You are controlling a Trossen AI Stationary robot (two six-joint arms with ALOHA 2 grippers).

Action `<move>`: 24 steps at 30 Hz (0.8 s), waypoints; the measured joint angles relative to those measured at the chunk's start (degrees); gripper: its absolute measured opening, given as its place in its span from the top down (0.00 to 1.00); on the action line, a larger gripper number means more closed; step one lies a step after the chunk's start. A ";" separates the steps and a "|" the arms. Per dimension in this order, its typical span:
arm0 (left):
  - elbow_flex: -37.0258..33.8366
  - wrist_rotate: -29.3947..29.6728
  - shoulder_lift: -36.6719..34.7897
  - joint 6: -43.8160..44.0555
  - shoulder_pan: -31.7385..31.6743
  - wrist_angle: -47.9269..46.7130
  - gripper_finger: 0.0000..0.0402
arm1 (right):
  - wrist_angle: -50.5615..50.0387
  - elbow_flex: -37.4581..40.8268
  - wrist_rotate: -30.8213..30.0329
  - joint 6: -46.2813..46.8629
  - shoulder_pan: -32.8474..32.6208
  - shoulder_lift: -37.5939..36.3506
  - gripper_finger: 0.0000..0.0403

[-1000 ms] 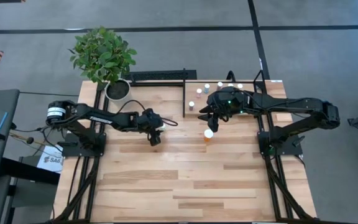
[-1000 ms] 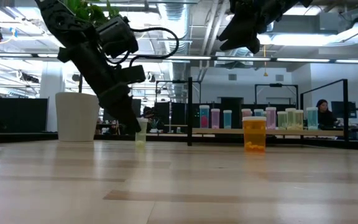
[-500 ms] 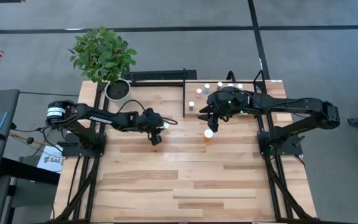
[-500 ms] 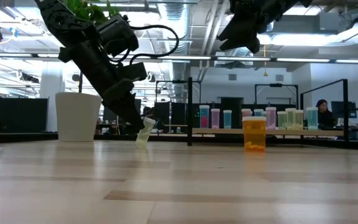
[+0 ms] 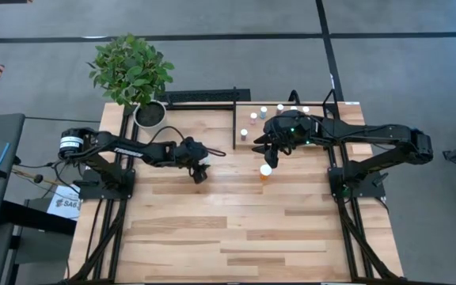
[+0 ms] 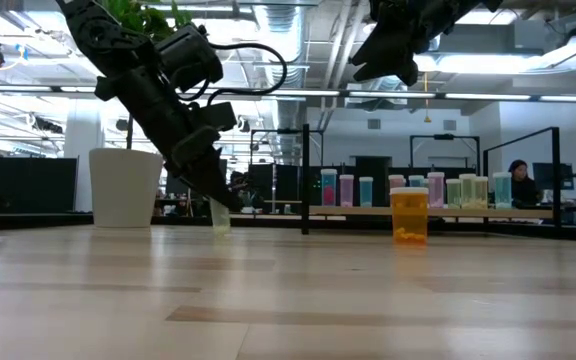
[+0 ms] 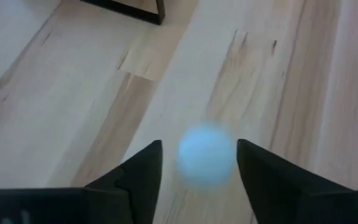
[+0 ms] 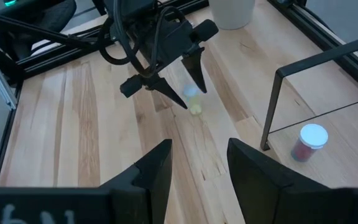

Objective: Pick and place medicine bottles onto shelf by color
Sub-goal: Put the yellow pill bottle on the shelf

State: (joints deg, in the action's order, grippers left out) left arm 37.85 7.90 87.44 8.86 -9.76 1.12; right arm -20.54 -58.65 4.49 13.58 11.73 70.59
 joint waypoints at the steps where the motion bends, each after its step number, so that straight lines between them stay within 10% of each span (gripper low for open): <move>1: 0.00 0.34 0.00 0.00 0.00 0.03 0.51 | 0.00 0.00 0.00 0.00 0.00 0.00 0.57; 10: 0.00 1.41 0.00 -0.53 -0.02 -0.11 0.44 | 0.00 0.00 0.00 -0.02 0.00 0.00 0.57; 24: 0.00 1.53 -0.02 -1.09 -0.02 0.12 0.69 | -0.02 0.00 0.00 0.00 0.00 0.00 0.57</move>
State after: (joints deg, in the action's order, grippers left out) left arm 37.85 9.43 87.42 7.77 -9.78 1.23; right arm -20.55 -58.65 4.49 13.58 11.73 70.59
